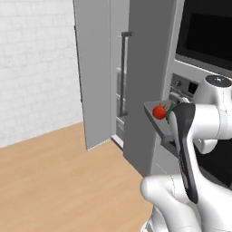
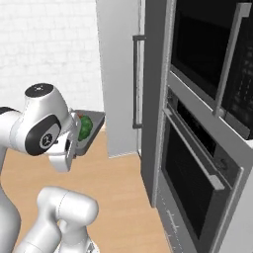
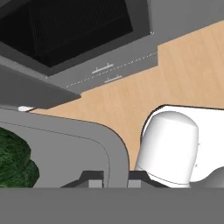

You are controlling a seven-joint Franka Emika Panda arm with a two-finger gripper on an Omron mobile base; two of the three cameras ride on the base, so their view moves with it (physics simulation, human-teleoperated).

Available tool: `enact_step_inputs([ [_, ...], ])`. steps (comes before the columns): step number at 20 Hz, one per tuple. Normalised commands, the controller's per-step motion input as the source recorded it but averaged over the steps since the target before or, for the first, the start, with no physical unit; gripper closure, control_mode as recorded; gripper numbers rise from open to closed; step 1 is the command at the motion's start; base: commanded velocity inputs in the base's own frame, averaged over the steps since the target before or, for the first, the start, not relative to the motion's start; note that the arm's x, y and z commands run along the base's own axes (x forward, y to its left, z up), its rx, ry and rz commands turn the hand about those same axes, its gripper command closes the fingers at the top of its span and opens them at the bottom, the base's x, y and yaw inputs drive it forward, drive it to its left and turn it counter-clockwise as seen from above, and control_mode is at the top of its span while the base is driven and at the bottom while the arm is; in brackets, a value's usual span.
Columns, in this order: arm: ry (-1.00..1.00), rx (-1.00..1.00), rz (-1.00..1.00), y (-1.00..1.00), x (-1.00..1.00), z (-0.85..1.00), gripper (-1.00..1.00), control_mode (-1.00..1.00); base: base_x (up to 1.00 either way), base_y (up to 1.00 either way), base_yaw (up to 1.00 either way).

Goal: Take the meat container that has the shrimp and place it on the second highest rack of the freezer. Then take the vegetable container that has the broccoli and tomato and place it on the highest rack of the freezer.

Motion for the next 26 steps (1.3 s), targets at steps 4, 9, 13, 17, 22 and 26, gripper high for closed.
enact_step_inputs([
  [4,0.0,0.0,0.0,0.0,0.0,0.0,1.0,1.0,1.0,0.31,-0.15],
  [9,0.0,0.0,0.0,0.0,0.0,0.0,1.0,1.0,0.95,0.37,-0.24],
  [13,0.0,0.0,0.0,0.0,0.0,0.0,1.0,1.0,0.87,0.45,-0.25],
  [17,0.0,0.0,0.0,0.0,0.0,0.0,1.0,1.0,0.78,0.42,-0.24],
  [22,0.0,0.0,0.0,0.0,0.0,0.0,1.0,1.0,0.71,0.33,-0.34],
  [26,0.0,0.0,0.0,0.0,0.0,0.0,1.0,1.0,0.7,0.28,-0.4],
])
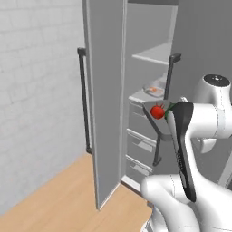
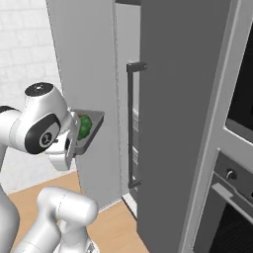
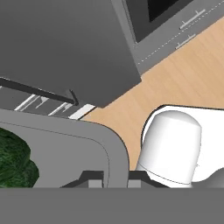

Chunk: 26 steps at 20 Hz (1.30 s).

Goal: Take the meat container that has the shrimp and place it on the second highest rack of the freezer. Then take the vegetable container that has the broccoli and tomato and place it on the highest rack of the freezer.

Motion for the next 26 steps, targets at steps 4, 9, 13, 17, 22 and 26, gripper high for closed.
enact_step_inputs([
  [4,0.0,0.0,0.0,0.0,0.0,0.0,1.0,1.0,0.67,0.32,-0.4],
  [9,0.0,0.0,0.0,0.0,0.0,0.0,1.0,1.0,0.66,0.34,-0.42],
  [13,0.0,0.0,0.0,0.0,0.0,0.0,1.0,1.0,0.62,0.28,-0.41],
  [17,0.0,0.0,0.0,0.0,0.0,0.0,1.0,1.0,0.62,0.06,-0.43],
  [22,0.0,0.0,0.0,0.0,0.0,0.0,1.0,1.0,0.64,0.01,-0.33],
  [26,0.0,0.0,0.0,0.0,0.0,0.0,1.0,1.0,0.34,0.24,-0.23],
])
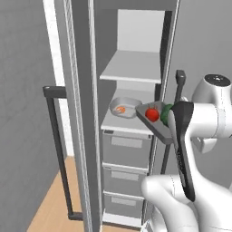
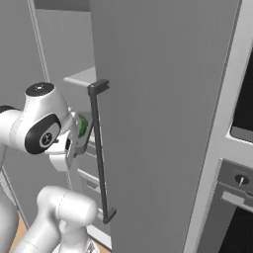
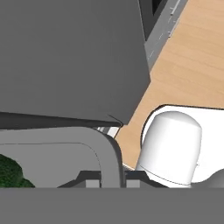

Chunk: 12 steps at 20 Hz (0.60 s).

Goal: Take the meat container that has the shrimp and place it on the second highest rack of the freezer. Then take the vegetable container that has the broccoli and tomato and place it on the highest rack of the freezer.

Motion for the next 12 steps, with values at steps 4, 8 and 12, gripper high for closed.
enact_step_inputs([
  [4,0.0,0.0,0.0,0.0,0.0,0.0,1.0,1.0,0.03,0.36,-0.07],
  [8,0.0,0.0,0.0,0.0,0.0,0.0,1.0,1.0,0.0,0.48,-0.02],
  [12,0.0,0.0,0.0,0.0,0.0,0.0,1.0,1.0,0.01,0.48,-0.1],
])
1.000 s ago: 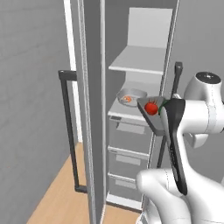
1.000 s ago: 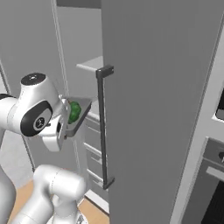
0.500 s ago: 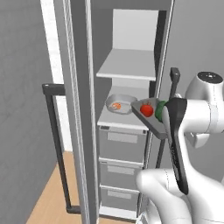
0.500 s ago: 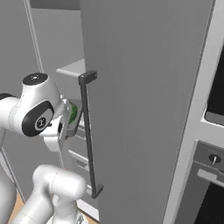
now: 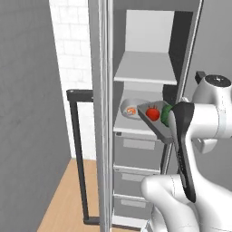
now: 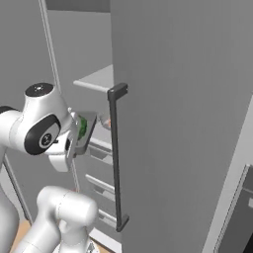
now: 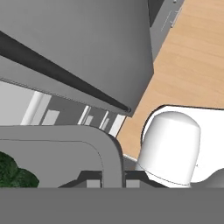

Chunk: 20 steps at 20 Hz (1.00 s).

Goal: Take the meat container that has the shrimp and place it on the second highest rack of the freezer. Then take the vegetable container that has the broccoli and tomato and place it on the highest rack of the freezer.

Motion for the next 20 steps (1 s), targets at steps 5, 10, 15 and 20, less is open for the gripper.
enact_step_inputs([
  [5,0.0,0.0,0.0,0.0,0.0,0.0,1.0,1.0,0.14,0.27,-0.23],
  [10,0.0,0.0,0.0,0.0,0.0,0.0,1.0,1.0,0.29,0.39,-0.23],
  [15,0.0,0.0,0.0,0.0,0.0,0.0,1.0,1.0,0.45,0.31,-0.18],
  [20,0.0,0.0,0.0,0.0,0.0,0.0,1.0,1.0,0.2,0.09,-0.1],
])
